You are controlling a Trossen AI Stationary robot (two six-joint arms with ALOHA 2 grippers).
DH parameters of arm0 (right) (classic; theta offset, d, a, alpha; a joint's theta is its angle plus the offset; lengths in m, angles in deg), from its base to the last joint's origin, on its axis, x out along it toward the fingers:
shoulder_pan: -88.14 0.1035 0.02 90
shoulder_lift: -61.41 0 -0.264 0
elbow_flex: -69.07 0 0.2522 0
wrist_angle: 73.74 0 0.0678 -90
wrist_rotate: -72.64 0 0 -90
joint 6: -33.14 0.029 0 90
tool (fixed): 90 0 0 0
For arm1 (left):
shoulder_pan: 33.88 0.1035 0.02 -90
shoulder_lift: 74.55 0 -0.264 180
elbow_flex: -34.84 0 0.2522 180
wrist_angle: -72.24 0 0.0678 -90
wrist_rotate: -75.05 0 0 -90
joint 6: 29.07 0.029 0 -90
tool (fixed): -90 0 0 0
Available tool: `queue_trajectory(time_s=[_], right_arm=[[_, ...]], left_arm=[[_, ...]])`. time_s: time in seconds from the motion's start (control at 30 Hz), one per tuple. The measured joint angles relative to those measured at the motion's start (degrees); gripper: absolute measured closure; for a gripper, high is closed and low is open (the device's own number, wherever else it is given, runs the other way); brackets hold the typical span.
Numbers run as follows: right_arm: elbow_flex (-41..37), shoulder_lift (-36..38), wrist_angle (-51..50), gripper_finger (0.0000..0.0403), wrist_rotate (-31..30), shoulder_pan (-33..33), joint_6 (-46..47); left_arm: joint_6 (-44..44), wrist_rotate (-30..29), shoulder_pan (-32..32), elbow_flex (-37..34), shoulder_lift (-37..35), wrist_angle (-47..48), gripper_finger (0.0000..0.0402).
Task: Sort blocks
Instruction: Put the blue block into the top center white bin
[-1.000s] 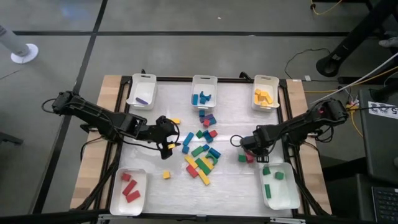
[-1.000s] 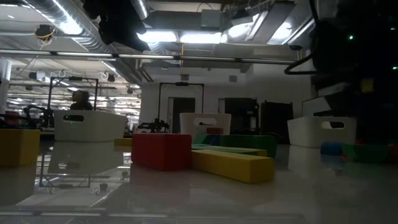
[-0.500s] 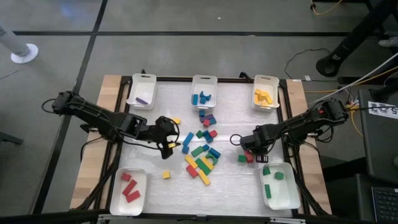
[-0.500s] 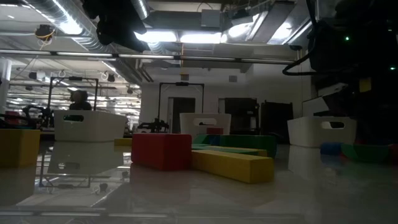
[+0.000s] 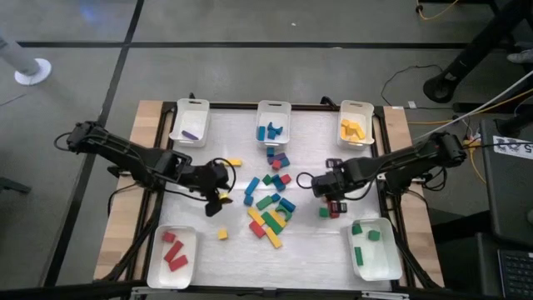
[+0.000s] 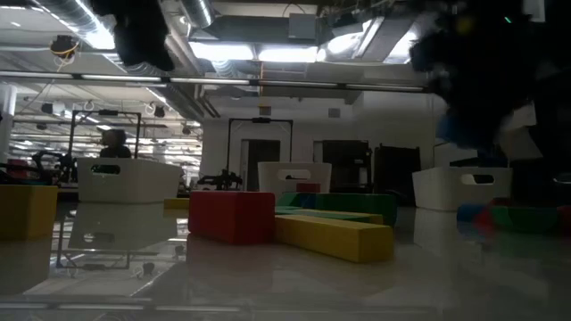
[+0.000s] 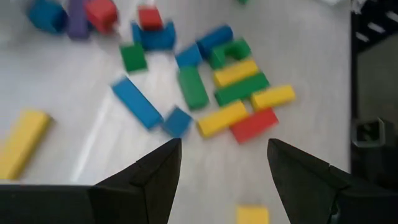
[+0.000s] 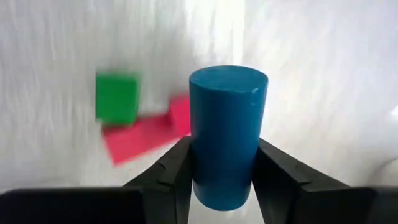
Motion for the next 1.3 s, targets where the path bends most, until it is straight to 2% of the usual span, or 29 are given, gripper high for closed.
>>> queue_trajectory(time_s=[0.17, 0.33, 0.57, 0.8, 1.07, 1.3], right_arm=[[5.3, 0.0, 6.5, 0.0267, -5.7, -2.5, -7.0], [6.3, 0.0, 18.9, 0.0266, -6.7, -7.6, -15.4], [6.3, -1.6, 37.5, 0.0266, -4.6, -16.3, -20.9], [6.3, -7.6, 49.7, 0.0265, 1.1, -24.4, -21.0], [6.2, -16.4, 56.1, 0.0265, 2.3, -30.7, -21.0], [6.2, -19.9, 57.5, 0.0265, 2.2, -34.1, -21.0]], left_arm=[[-3.9, 4.7, -1.9, 0.0, 0.5, 0.6, 0.0174], [-6.0, 5.1, -5.3, 0.0, 0.6, 0.6, 0.0174], [-6.0, 3.3, -9.1, 0.0, 0.6, 0.4, 0.0174], [-5.9, 0.7, -10.9, 0.0, 0.6, -0.2, 0.0174], [-5.9, -0.3, -12.3, 0.0, 1.1, -2.8, 0.0174], [-5.6, -2.1, -13.5, 0.0, 4.0, -2.5, 0.0174]])
